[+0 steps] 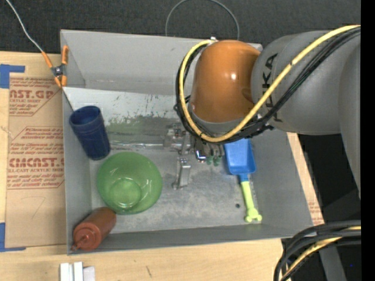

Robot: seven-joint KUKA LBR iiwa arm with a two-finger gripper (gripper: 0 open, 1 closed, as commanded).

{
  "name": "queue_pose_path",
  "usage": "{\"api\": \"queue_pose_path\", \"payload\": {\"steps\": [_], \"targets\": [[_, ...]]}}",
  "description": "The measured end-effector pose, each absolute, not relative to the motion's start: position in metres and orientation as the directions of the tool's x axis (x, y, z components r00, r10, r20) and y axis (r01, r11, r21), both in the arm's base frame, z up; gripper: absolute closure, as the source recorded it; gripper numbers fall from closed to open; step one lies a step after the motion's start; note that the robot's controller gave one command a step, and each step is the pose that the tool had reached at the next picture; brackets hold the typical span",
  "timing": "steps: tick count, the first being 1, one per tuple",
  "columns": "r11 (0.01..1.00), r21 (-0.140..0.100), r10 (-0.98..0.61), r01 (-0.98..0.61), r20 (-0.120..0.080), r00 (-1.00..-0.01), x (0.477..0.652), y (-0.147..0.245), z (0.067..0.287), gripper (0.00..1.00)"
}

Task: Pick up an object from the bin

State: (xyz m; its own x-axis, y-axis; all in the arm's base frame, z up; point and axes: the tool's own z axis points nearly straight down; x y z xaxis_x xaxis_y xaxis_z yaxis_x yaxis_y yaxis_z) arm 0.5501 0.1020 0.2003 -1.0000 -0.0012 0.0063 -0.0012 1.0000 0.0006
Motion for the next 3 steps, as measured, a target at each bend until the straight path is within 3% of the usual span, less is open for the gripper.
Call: {"api": "queue_pose_path", "payload": {"steps": [1,2,3], "targets": [[1.0,0.001,0.0,0.0,-0.001,-1.0,0.552,0.101,0.205,0.0],[0.996,0.002,-0.084,-0.084,0.008,-0.996,0.583,0.165,0.065,0.0],[0.96,0.005,0.279,0.279,-0.005,-0.96,0.572,0.161,0.136,0.0]]}}
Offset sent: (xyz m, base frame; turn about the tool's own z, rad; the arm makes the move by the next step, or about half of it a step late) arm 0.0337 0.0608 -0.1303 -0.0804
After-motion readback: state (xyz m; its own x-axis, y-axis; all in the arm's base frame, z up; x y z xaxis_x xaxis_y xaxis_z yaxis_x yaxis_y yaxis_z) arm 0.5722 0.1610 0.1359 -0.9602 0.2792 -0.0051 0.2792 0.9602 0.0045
